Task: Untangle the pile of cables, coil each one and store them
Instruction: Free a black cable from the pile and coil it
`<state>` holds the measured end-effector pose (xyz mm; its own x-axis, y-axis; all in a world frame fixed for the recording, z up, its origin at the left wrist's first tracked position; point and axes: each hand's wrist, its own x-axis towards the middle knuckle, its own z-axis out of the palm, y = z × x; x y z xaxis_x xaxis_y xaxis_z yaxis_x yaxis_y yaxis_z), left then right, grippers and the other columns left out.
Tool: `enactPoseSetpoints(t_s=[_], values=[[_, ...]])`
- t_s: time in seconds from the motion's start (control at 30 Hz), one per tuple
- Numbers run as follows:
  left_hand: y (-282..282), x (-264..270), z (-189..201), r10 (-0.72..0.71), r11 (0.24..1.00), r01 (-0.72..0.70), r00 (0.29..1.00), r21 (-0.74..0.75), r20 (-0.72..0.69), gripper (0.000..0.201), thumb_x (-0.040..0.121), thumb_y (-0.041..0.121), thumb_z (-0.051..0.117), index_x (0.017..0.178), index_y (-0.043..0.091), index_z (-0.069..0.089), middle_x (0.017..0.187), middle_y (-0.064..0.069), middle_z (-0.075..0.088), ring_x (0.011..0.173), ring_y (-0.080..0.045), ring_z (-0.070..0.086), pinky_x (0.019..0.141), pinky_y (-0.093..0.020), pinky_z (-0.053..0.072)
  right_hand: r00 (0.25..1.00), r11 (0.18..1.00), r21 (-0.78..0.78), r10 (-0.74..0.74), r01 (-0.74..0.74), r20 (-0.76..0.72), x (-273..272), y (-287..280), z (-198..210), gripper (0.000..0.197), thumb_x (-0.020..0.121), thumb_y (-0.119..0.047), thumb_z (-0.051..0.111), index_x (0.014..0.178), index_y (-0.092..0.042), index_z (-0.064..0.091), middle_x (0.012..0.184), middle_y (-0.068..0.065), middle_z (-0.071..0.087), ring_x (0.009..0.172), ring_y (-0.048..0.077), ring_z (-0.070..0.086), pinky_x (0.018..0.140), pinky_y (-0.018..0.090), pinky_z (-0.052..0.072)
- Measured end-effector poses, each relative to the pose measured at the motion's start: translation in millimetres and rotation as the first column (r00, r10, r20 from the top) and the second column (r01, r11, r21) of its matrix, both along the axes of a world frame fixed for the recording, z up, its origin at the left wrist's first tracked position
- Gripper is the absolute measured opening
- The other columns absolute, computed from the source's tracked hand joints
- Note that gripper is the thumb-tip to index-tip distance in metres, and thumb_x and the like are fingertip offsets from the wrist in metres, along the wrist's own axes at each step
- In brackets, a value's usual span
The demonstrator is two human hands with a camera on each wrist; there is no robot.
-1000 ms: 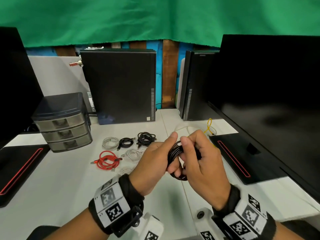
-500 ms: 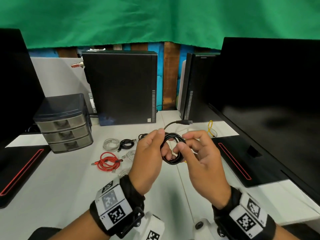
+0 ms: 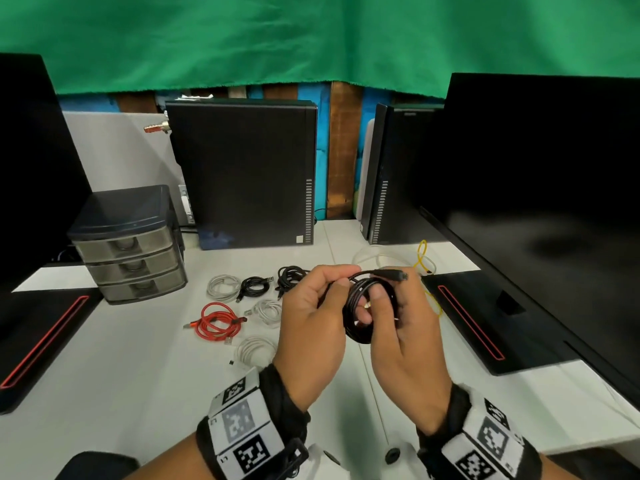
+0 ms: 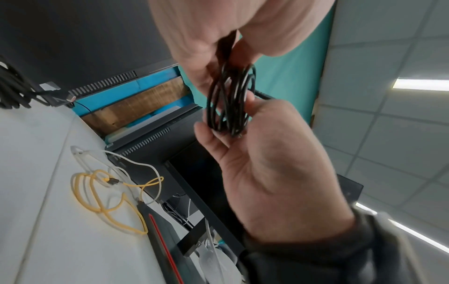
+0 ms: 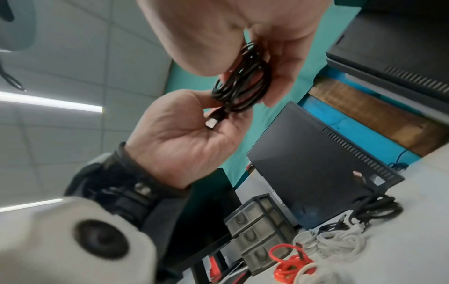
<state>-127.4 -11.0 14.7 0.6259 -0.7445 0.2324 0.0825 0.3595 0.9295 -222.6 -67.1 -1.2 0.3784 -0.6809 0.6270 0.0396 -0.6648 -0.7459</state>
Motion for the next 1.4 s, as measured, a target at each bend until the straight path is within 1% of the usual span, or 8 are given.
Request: enactPoseSetpoints(t_s=[0.27,0.37,0.6,0.83,1.0,1.17,1.3,1.4], values=[[6,-5,-7,-0.136,0.989,0.144,0.967,-0.02,0.217,0.021,0.101,0.023,0.055,0.106,0.025,0.075,0.099,0.004,0.076,0.098,-0.006,0.069,0.083,-0.019,0.052,0.997,0.994,0.105,0.019,-0.027,0.072,-4,0,9,0.016,0.098,-0.001,0.056,0.095,-0.016,0.062,0.083,-0.007,0.068,0.08,0.016,0.066,0.07,0.025,0.053],[5,0,-9,-0.036,0.998,0.051,0.911,-0.026,0.41,0.025,0.103,0.019,0.051,0.111,0.028,0.074,0.087,0.008,0.073,0.085,0.0,0.065,0.077,-0.014,0.049,0.994,0.976,0.196,0.089,-0.098,0.058,-6,-2,16,0.012,0.097,0.0,0.058,0.098,-0.011,0.062,0.079,-0.005,0.069,0.072,0.009,0.064,0.068,0.02,0.05],[3,28,3,-0.199,0.979,0.187,0.829,0.078,0.523,0.019,0.101,0.022,0.052,0.099,0.019,0.071,0.068,0.01,0.061,0.068,-0.003,0.056,0.07,-0.017,0.045,0.913,0.634,0.659,0.321,-0.405,0.253,-17,-8,39,0.02,0.095,-0.019,0.06,0.113,-0.009,0.06,0.069,0.006,0.045,0.052,0.014,0.032,0.06,0.027,0.034],[7,29,2,-0.456,0.889,0.373,0.781,0.268,0.427,0.03,0.103,0.025,0.05,0.125,0.011,0.065,0.099,0.002,0.074,0.096,-0.011,0.072,0.083,-0.03,0.06,0.994,0.876,0.47,0.077,-0.105,0.079,-8,-17,20,0.032,0.098,-0.031,0.059,0.076,-0.009,0.059,0.046,-0.011,0.038,0.043,0.007,0.031,0.05,0.024,0.028],[12,44,8,-0.311,0.95,0.219,0.718,0.222,0.623,0.025,0.094,0.029,0.062,0.106,0.013,0.077,0.108,0.004,0.073,0.093,-0.023,0.07,0.078,-0.043,0.06,0.986,0.828,0.558,-0.042,-0.057,0.162,-10,-47,18,0.046,0.101,-0.026,0.057,0.057,-0.024,0.048,0.046,-0.009,0.029,0.043,0.011,0.023,0.046,0.024,0.023],[20,59,22,-0.581,0.81,0.336,0.571,0.48,0.58,0.017,0.084,0.017,0.078,0.1,0.015,0.08,0.095,0.007,0.078,0.092,-0.01,0.073,0.092,-0.031,0.057,0.983,0.671,0.719,0.122,-0.181,0.134,-17,-69,18,0.034,0.101,-0.023,0.057,0.071,-0.015,0.043,0.054,-0.006,0.023,0.045,0.009,0.018,0.039,0.017,0.021],[26,53,31,-0.637,0.767,0.461,0.635,0.447,0.438,0.018,0.082,0.019,0.074,0.096,0.01,0.079,0.092,-0.004,0.078,0.087,-0.019,0.075,0.084,-0.029,0.058,0.954,0.659,0.702,0.28,-0.269,0.103,-13,-56,14,0.037,0.098,-0.023,0.058,0.065,-0.018,0.043,0.054,-0.006,0.023,0.043,0.007,0.018,0.039,0.017,0.02],[16,48,30,-0.419,0.893,0.335,0.862,0.3,0.285,0.026,0.081,0.021,0.069,0.106,0.013,0.071,0.079,-0.011,0.076,0.065,-0.018,0.071,0.066,-0.025,0.058,0.924,0.713,0.603,0.36,-0.359,0.126,-11,-38,18,0.035,0.094,-0.029,0.061,0.06,-0.019,0.055,0.05,-0.006,0.026,0.042,0.008,0.02,0.042,0.021,0.018]])
